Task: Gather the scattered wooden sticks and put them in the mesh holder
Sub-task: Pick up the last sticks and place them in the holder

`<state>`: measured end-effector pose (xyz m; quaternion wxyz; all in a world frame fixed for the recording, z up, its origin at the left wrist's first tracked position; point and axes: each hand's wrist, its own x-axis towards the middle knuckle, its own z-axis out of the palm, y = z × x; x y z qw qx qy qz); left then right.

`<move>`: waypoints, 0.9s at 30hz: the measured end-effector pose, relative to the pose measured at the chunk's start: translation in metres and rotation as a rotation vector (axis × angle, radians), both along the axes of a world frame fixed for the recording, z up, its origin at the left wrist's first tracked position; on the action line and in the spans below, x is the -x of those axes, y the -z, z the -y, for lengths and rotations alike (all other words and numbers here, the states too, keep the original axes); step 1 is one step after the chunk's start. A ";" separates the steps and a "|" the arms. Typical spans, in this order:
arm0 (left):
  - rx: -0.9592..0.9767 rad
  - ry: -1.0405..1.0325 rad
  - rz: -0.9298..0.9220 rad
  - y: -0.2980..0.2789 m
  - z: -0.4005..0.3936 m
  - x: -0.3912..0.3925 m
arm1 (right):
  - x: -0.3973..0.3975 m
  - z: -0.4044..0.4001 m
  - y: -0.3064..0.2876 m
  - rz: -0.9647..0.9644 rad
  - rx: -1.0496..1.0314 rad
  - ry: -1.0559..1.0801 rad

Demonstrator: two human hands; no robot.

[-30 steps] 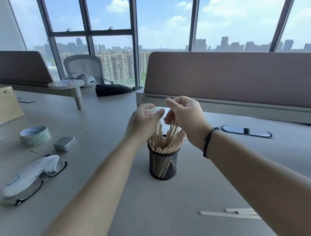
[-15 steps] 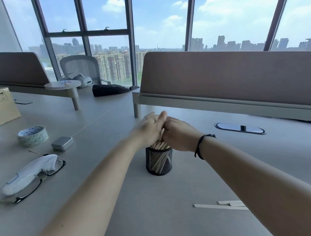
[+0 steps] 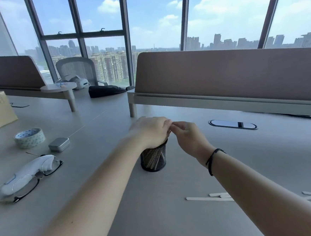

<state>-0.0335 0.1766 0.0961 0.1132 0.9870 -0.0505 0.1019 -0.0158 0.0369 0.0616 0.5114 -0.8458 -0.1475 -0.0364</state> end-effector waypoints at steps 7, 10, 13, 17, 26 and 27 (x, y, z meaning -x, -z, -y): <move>0.015 -0.077 -0.099 0.008 -0.010 -0.014 | 0.016 0.054 0.017 -0.050 0.096 0.077; -0.023 -0.033 -0.021 0.008 -0.005 -0.010 | 0.024 0.085 0.022 -0.053 0.131 0.112; -0.018 0.071 0.453 0.015 0.015 0.001 | 0.031 0.114 0.026 -0.071 0.166 0.150; -0.037 0.330 0.460 0.041 0.082 0.031 | 0.045 0.145 0.034 -0.087 0.252 0.171; -0.033 0.397 -0.276 0.124 0.148 0.047 | 0.095 0.257 0.065 -0.046 0.643 0.266; -0.054 0.402 -0.266 0.125 0.152 0.046 | 0.102 0.270 0.069 -0.030 0.682 0.280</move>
